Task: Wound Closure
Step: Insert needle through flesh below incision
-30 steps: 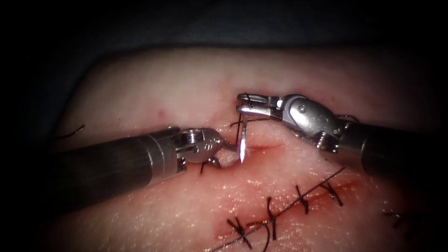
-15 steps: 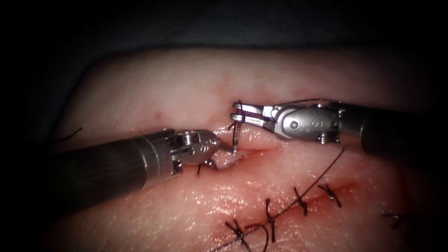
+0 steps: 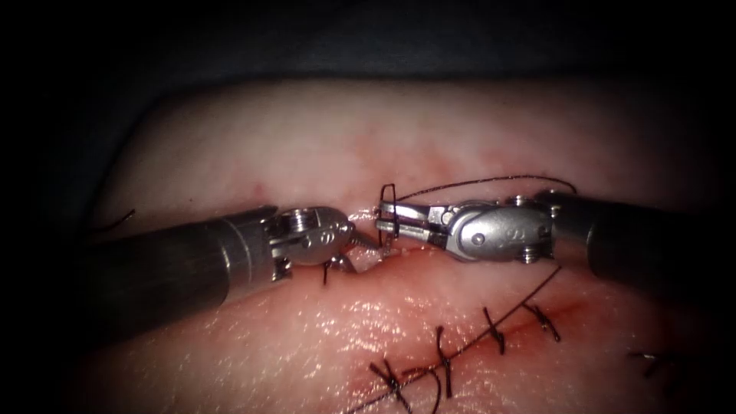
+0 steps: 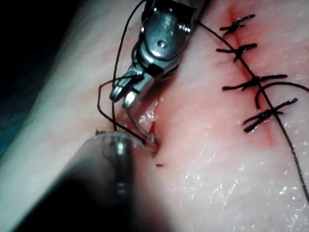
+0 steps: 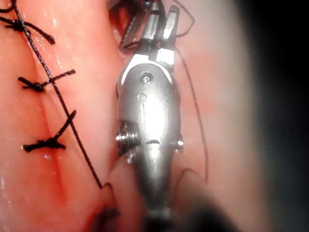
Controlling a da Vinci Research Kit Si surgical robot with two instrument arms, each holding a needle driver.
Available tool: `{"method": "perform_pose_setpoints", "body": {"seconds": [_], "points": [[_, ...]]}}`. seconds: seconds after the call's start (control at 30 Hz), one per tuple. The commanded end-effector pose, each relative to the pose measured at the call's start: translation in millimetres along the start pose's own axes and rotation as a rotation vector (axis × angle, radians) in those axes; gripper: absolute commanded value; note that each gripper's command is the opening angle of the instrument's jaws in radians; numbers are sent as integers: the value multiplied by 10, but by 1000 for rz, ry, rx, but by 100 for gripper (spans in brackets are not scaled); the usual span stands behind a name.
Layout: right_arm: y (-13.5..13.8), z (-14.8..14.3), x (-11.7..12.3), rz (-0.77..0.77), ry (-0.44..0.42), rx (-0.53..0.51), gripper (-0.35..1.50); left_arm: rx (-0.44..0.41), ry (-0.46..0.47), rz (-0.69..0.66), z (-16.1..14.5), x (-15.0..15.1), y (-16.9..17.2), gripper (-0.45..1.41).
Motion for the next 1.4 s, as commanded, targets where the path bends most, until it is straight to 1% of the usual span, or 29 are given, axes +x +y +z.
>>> {"method": "perform_pose_setpoints", "body": {"seconds": [0.03,0.1,0.13,0.17,0.3,0.33,0.4,0.43,0.5,0.53,0.6,0.63,0.7,0.73,0.83,0.9,1.13,1.37,1.4], "points": [[0,12,-5,8,2,1,-35,12,7,0,1,7,-6,22],[1,13,-5,7,1,0,-35,43,33,-12,-5,11,-4,15],[1,15,-6,19,-6,-1,-35,98,100,-38,-20,18,-3,7],[2,16,-6,19,-8,0,-35,126,127,-33,-27,20,-2,5],[5,19,-8,49,-27,-5,-35,256,217,-22,-68,35,11,7],[7,18,-11,72,-42,-11,-35,324,278,-16,-89,43,27,9],[8,18,-12,83,-48,-15,-35,339,283,-12,-92,45,32,9],[9,18,-15,99,-62,-17,-35,356,278,-9,-95,47,43,7],[11,17,-17,103,-84,-5,-35,381,259,0,-87,46,59,2],[14,17,-18,109,-94,3,-35,401,247,-1,-76,46,68,0],[16,17,-18,115,-101,9,-35,406,245,0,-70,45,71,0],[18,18,-18,121,-113,18,-35,413,242,3,-62,44,75,0],[20,19,-19,133,-121,23,-35,413,240,10,-49,42,80,0],[25,23,-19,174,-156,48,-35,415,230,18,-31,41,86,0],[25,26,-18,215,-207,98,-35,394,212,31,-13,42,93,-5],[24,27,-18,275,-238,137,-35,375,198,43,1,40,96,-8],[30,27,-23,407,-261,138,-35,353,166,61,21,34,99,-11],[35,26,-22,460,-265,129,-35,343,156,49,25,29,99,-13],[36,26,-22,497,-263,125,-35,341,158,39,26,27,97,-13]]}}
